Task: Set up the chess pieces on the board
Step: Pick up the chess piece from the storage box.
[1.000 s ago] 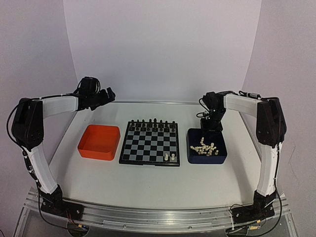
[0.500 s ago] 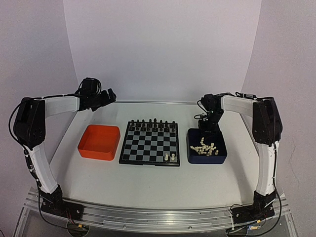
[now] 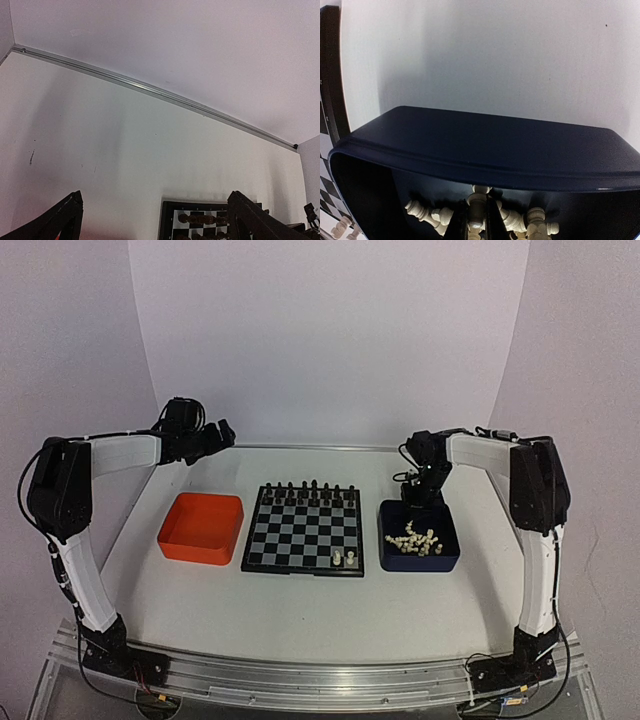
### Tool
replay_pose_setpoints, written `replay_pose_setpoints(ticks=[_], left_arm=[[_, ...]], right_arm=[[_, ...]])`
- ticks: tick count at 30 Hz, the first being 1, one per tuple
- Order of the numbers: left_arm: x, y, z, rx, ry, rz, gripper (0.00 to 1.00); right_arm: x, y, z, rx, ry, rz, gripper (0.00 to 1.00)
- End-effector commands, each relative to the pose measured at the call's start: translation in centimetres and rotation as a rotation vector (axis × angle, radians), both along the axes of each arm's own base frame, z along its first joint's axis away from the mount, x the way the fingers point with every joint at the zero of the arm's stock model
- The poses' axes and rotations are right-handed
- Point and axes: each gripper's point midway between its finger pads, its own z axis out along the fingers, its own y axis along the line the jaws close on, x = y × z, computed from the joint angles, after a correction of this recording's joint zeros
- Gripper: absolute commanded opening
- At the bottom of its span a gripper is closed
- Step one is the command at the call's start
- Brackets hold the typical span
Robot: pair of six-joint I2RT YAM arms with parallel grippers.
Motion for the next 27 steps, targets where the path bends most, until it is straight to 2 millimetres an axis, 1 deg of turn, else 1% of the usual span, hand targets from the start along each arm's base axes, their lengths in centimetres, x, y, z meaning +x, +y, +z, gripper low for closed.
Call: replay_pose_setpoints(ticks=[1,11,13,18,22,24,27], left_arm=[[0.8,-0.4,2.4,-0.018,-0.068,-0.015,1.0],[0.5,-0.3,2.6,-0.019,-0.071,-0.015,1.0],[0.6,-0.4,3.0,-0.025,-0.09,-0.015,1.0],[0.4,-0.3,3.1,-0.029,-0.094,-0.013,1.0],[0.3,-0.3,3.4,-0.028,-0.099,-0.014,1.0],[0.2,-0.2,3.5,-0.027,-0.099,-0.015,1.0],[0.0,-0.2,3.6,-0.027,-0.099,-0.015,1.0]], right_arm=[[0.8,-0.1,0.7,-0.008,-0.03,0.003,0.0],[2.1,0.0,2.7,-0.053,-0.115,0.064,0.0],[2.1,0.2,3.0,-0.052,-0.122,0.074,0.0],[1.7,0.7,3.7,-0.035,-0.131,0.09,0.0],[0.9,1.4,5.5,-0.015,-0.16,0.104,0.0],[0.4,1.6,6.7,-0.024,-0.187,0.107,0.0],[-0.4,2.4,9.0,-0.003,-0.225,0.103,0.0]])
